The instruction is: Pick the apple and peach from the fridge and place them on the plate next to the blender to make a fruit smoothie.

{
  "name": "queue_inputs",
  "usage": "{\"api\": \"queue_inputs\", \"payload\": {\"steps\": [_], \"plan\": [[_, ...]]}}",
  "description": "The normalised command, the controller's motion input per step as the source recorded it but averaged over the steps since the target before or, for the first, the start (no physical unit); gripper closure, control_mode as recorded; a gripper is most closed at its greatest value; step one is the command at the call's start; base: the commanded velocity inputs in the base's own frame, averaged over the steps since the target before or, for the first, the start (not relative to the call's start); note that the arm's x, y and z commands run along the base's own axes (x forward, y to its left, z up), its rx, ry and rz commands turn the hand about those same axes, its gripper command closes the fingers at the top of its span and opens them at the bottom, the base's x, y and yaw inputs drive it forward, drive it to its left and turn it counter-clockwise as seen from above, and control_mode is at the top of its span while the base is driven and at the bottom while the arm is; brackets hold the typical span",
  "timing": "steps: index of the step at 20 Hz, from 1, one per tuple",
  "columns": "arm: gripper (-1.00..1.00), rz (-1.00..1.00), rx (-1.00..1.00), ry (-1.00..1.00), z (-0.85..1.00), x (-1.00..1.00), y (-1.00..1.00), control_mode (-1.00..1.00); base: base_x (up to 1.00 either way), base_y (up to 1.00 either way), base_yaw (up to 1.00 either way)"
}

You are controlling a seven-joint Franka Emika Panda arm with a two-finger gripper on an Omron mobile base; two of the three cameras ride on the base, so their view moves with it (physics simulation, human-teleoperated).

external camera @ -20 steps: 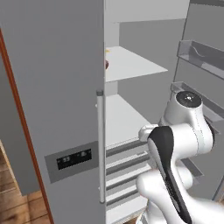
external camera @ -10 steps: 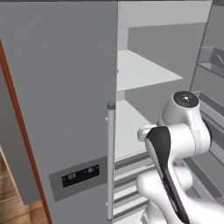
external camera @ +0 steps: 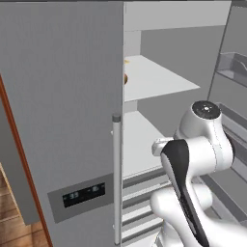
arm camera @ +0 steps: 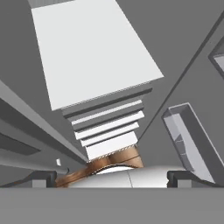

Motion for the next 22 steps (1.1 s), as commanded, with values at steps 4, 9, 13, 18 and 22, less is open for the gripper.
{"api": "queue_inputs", "payload": {"steps": [4,9,13,18,22], "plan": [[-1.0,0.06,0.0,-0.1,0.36,0.07,-0.14,-1.0,0.0,0.0,0.0],[-1.0,0.12,-0.01,-0.28,0.9,0.0,-0.06,-1.0,0.0,0.0,0.0],[-1.0,0.11,-0.05,-0.26,1.0,0.09,-0.04,-1.0,0.0,0.0,0.0],[-1.0,0.11,-0.02,-0.03,0.92,0.57,-0.03,-1.0,0.0,0.0,0.0],[-1.0,0.16,0.04,0.09,0.13,0.9,-0.15,-1.0,0.0,0.0,0.0]]}}
